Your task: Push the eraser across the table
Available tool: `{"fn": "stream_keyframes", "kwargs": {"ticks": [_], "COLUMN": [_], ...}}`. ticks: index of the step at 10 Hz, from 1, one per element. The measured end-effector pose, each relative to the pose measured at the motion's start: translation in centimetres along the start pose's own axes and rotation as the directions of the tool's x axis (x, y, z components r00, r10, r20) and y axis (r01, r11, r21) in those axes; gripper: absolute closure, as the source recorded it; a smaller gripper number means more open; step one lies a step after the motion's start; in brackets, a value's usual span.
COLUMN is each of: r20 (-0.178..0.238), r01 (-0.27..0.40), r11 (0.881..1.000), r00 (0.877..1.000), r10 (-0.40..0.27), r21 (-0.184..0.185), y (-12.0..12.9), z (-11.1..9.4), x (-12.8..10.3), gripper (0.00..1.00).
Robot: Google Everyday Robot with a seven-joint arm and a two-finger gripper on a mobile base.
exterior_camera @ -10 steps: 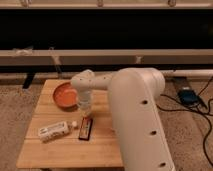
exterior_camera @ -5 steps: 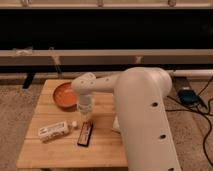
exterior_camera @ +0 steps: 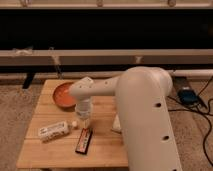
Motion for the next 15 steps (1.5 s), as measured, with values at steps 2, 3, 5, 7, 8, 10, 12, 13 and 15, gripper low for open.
{"fn": "stream_keyframes", "kwargs": {"ticks": [2, 3, 5, 7, 8, 10, 12, 13, 15], "r20": [-0.004, -0.002, -0.006, -0.014, -0.016, -0.006, 0.057, 0.082, 0.088], "r01": [0.015, 0.021, 0.035, 0.064, 0.082, 0.118, 0.133, 0.126, 0.128], "r11": [1.0, 1.0, 0.999, 0.997, 0.996, 0.992, 0.991, 0.991, 0.991], "r00": [1.0, 1.0, 0.999, 0.998, 0.996, 0.993, 0.989, 0.988, 0.987], "r10": [-0.015, -0.021, -0.035, -0.065, -0.082, -0.119, -0.134, -0.129, -0.132], "r21": [-0.009, -0.012, -0.019, -0.033, -0.038, -0.042, 0.019, 0.042, 0.051], "y": [1.4, 1.9, 3.1, 5.0, 6.0, 7.6, 8.0, 7.7, 7.8], "z": [0.1, 0.0, 0.0, 0.1, 0.2, 0.0, -1.8, -2.6, -2.9], "x": [0.6, 0.8, 1.3, 1.9, 2.0, 2.0, 2.0, 2.2, 2.2], "gripper": [1.0, 1.0, 1.0, 1.0, 1.0, 1.0, 1.0, 1.0, 0.93]}}
